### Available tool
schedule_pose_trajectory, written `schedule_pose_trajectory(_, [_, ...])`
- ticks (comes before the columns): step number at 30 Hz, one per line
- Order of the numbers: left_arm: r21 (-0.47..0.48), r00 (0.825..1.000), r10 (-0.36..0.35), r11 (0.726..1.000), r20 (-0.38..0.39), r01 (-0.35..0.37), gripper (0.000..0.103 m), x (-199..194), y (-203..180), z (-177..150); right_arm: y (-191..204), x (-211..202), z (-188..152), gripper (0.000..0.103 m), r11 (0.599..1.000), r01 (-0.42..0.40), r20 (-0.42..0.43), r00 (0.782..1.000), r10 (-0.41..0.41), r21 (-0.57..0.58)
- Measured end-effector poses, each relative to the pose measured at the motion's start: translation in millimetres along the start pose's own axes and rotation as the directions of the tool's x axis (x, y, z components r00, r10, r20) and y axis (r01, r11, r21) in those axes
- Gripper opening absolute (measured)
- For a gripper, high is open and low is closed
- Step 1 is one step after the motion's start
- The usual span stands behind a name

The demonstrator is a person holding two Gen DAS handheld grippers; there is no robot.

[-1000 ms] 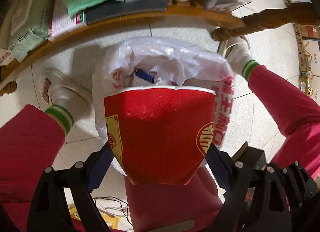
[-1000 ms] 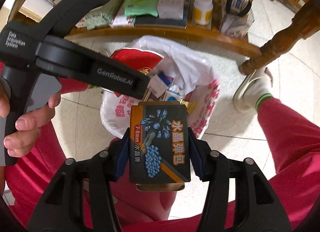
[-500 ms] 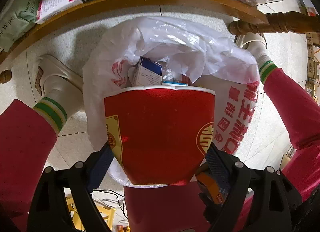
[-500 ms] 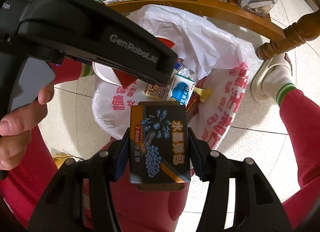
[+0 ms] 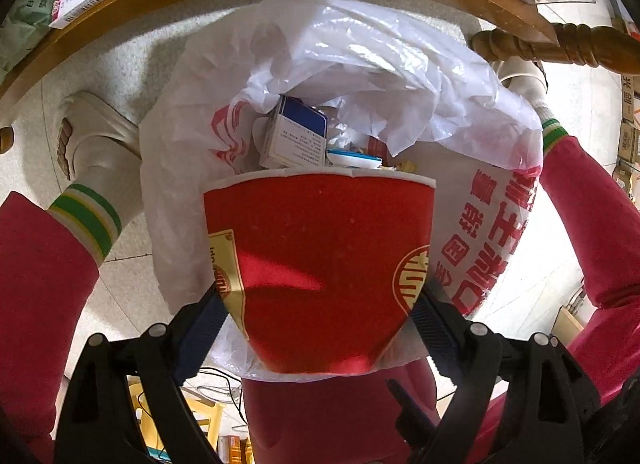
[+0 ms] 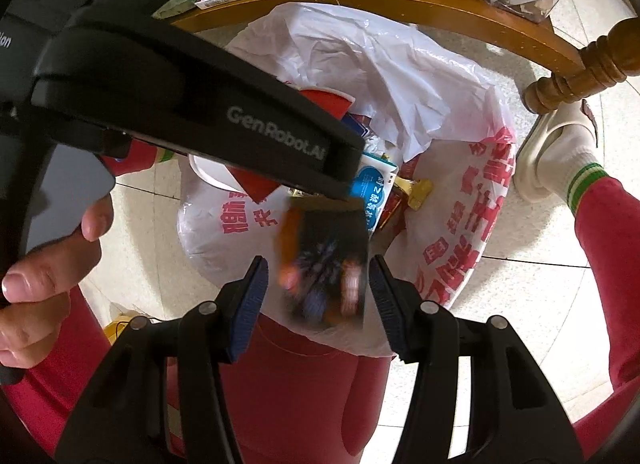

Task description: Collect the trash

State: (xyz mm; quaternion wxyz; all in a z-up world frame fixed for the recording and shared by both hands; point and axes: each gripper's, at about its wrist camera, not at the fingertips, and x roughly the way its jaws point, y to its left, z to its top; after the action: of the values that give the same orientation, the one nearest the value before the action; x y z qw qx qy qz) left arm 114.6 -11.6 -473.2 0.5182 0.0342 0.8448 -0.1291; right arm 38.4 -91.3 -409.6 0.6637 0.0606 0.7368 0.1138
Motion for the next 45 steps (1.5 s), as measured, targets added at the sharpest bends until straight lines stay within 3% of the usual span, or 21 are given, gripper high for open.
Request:
schedule_pose_trajectory(2, [0.005, 1.000, 0.005, 1.000, -0.001, -0.005, 0.086, 0.3, -0.7, 0.1, 0.9, 0.5, 0.4, 0.054, 1.000, -0.001, 0.000, 1.000, 0.001, -0.002])
schedule_pose_trajectory(4, [0.004, 1.000, 0.014, 1.000, -0.012, -0.014, 0.087, 1.7, -1.7, 0.5, 0.1, -0.2, 0.5, 0.066, 1.000, 0.005, -0.001, 1.000, -0.005, 0.001])
schedule_pose_trajectory(5, [0.005, 1.000, 0.013, 1.000, -0.019, -0.013, 0.087, 2.7, -2.0, 0.8, 0.1, -0.9, 0.8, 0.066, 1.000, 0.006, 0.003, 1.000, -0.006, 0.003])
schedule_pose_trajectory(21, [-0.033, 0.999, 0.027, 0.999, -0.021, -0.028, 0.092, 2.1, 7.7, -0.7, -1.7, -3.5, 1.0, 0.066, 1.000, 0.007, 0.002, 1.000, -0.007, 0.009])
schedule_pose_trajectory(26, [-0.041, 0.999, 0.034, 0.999, 0.003, -0.034, 0.092, -7.3, 9.0, -7.5, -2.9, -8.6, -1.8, 0.068, 1.000, 0.018, 0.009, 1.000, -0.019, 0.005])
schedule_pose_trajectory(30, [-0.060, 0.998, 0.056, 0.997, 0.041, -0.053, 0.092, -19.0, 13.6, -18.6, -6.7, -20.7, -7.4, 0.075, 0.999, 0.045, 0.022, 0.999, -0.046, 0.022])
schedule_pose_trajectory(34, [-0.078, 0.991, 0.080, 0.994, 0.103, -0.072, 0.092, -36.2, 19.7, -34.2, -15.0, -44.8, -13.8, 0.076, 0.997, 0.059, 0.076, 0.995, -0.063, 0.058])
schedule_pose_trajectory(40, [-0.128, 0.962, 0.115, 0.988, 0.247, -0.085, 0.092, -74.6, 27.4, -68.5, -19.5, -86.2, -27.6, 0.077, 0.990, 0.116, 0.183, 0.974, -0.129, 0.083])
schedule_pose_trajectory(45, [-0.164, 0.899, 0.164, 0.981, 0.406, -0.105, 0.092, -119.0, 24.5, -109.2, -13.0, -135.8, -41.0, 0.088, 0.985, 0.145, 0.326, 0.930, -0.169, 0.096])
